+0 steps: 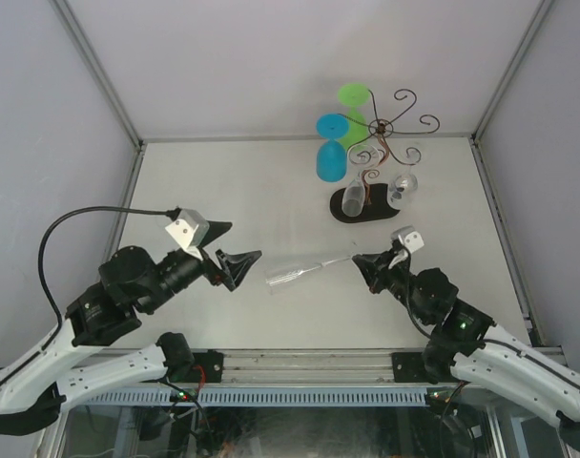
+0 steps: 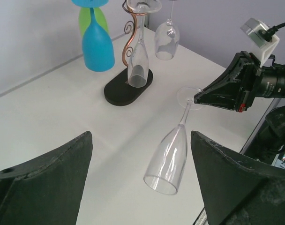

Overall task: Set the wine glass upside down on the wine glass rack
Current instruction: Turn the wine glass upside down at the wine rack.

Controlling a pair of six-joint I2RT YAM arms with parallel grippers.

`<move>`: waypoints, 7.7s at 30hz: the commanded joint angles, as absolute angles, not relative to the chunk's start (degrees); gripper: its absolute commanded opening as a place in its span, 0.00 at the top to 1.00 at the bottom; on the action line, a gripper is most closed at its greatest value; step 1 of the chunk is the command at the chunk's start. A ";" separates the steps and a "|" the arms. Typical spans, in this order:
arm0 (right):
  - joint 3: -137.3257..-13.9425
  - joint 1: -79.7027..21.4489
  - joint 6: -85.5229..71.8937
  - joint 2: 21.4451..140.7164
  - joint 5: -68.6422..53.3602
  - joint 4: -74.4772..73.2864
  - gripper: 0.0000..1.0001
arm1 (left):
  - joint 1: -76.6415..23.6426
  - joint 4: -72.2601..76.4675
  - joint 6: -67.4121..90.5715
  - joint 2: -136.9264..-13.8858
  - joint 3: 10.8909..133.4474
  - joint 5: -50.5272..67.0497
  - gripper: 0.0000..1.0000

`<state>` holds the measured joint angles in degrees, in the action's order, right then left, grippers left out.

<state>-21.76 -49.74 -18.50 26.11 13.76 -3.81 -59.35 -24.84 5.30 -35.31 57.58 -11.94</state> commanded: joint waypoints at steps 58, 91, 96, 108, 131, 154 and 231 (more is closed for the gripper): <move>-52.38 -81.23 52.12 37.00 2.85 -30.04 1.00 | -76.22 -16.25 -39.46 -46.84 53.07 1.59 0.37; -56.51 -79.29 48.50 42.88 -2.58 -27.65 1.00 | -79.45 -15.76 -41.76 -51.19 54.67 -0.86 0.99; -56.59 -79.19 46.57 42.18 -1.09 -26.02 0.90 | -79.46 -15.14 -42.16 -50.90 53.94 -2.66 1.00; -53.28 -79.04 25.90 34.47 12.56 -21.96 0.41 | -79.47 -12.38 -42.71 -50.62 51.99 -11.14 1.00; -41.67 -65.93 -18.41 39.60 2.20 -9.87 0.50 | -72.72 -7.73 -41.87 -47.42 48.45 -12.73 1.00; -39.66 -61.09 -13.59 45.44 -2.02 -3.36 0.97 | -70.75 -7.83 -39.20 -47.17 48.87 -8.51 1.00; -60.36 16.91 -1.49 53.87 -21.90 11.20 1.00 | -52.31 -19.95 0.82 -44.47 55.55 -20.13 0.17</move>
